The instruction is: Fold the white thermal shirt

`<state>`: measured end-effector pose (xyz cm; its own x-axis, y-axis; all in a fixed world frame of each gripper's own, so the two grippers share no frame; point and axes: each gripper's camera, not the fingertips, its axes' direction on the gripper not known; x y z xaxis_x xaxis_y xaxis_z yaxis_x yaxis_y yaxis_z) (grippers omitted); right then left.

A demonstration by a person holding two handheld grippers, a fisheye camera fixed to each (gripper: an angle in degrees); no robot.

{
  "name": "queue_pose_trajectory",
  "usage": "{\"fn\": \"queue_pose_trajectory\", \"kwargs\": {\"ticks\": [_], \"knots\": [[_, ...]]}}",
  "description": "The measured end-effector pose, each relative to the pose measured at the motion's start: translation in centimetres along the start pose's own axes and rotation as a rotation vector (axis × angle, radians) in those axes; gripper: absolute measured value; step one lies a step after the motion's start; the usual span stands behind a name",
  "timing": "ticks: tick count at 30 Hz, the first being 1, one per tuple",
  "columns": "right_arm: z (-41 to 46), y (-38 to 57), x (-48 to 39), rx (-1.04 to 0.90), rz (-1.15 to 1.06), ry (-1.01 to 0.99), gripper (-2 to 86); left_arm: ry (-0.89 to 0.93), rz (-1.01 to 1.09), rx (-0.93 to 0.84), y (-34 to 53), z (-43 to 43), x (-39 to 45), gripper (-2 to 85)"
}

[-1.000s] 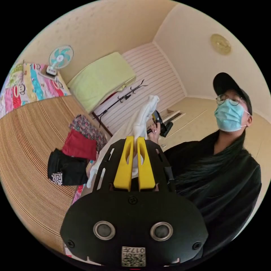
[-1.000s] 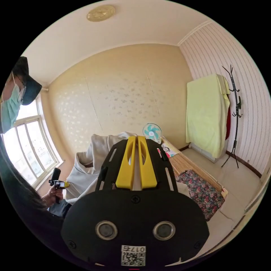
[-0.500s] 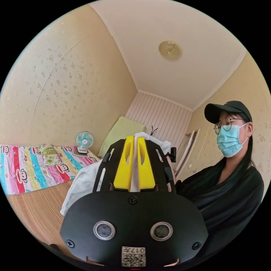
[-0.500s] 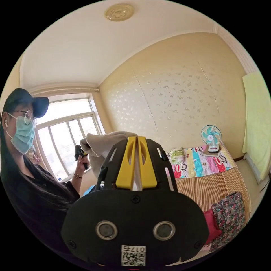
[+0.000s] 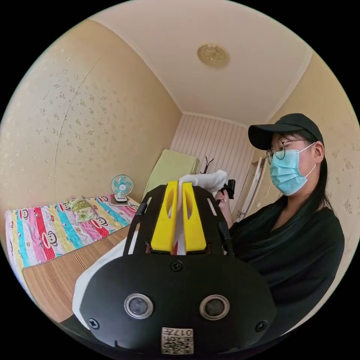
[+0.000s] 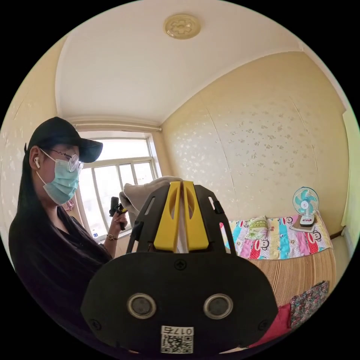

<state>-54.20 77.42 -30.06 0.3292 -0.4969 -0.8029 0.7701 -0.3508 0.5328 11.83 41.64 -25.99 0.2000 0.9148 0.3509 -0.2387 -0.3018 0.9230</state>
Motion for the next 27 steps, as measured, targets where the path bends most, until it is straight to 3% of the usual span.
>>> {"fn": "queue_pose_trajectory", "kwargs": {"ticks": [5, 8, 10, 13, 17, 22, 25, 27], "knots": [[10.8, -1.9, 7.6, -0.377, -0.031, 0.161, 1.8, -0.159, -0.159, -0.212, -1.5, 5.0, -7.1, 0.1], [23.4, 1.5, 18.5, -0.713, 0.037, 0.179, 2.1, -0.258, -0.345, -0.376, 0.7, 11.6, -19.2, 1.2], [33.2, 7.8, 28.3, -0.840, 0.175, 0.253, 2.6, -0.350, -0.499, -0.472, 5.3, 17.1, -30.3, 3.5], [41.0, 17.9, 35.6, -1.006, 0.309, 0.451, 3.9, -0.490, -0.812, -0.455, 13.9, 19.6, -38.7, 6.3], [42.8, 30.2, 37.2, -1.122, 0.368, 0.391, 7.5, -0.494, -0.999, -0.481, 25.2, 22.2, -38.8, 6.4], [35.8, 50.3, 39.7, -1.514, 0.595, 0.467, 11.4, -0.541, -1.143, -0.872, 41.8, 25.4, -32.6, 6.5], [32.0, 56.4, 39.8, -1.567, 0.772, 0.361, 11.7, -0.461, -1.321, -0.854, 47.5, 24.7, -30.7, 7.6], [31.7, 57.9, 40.3, -1.591, 0.758, 0.363, 10.4, -0.438, -1.388, -0.818, 49.2, 24.6, -30.0, 8.3]]}}
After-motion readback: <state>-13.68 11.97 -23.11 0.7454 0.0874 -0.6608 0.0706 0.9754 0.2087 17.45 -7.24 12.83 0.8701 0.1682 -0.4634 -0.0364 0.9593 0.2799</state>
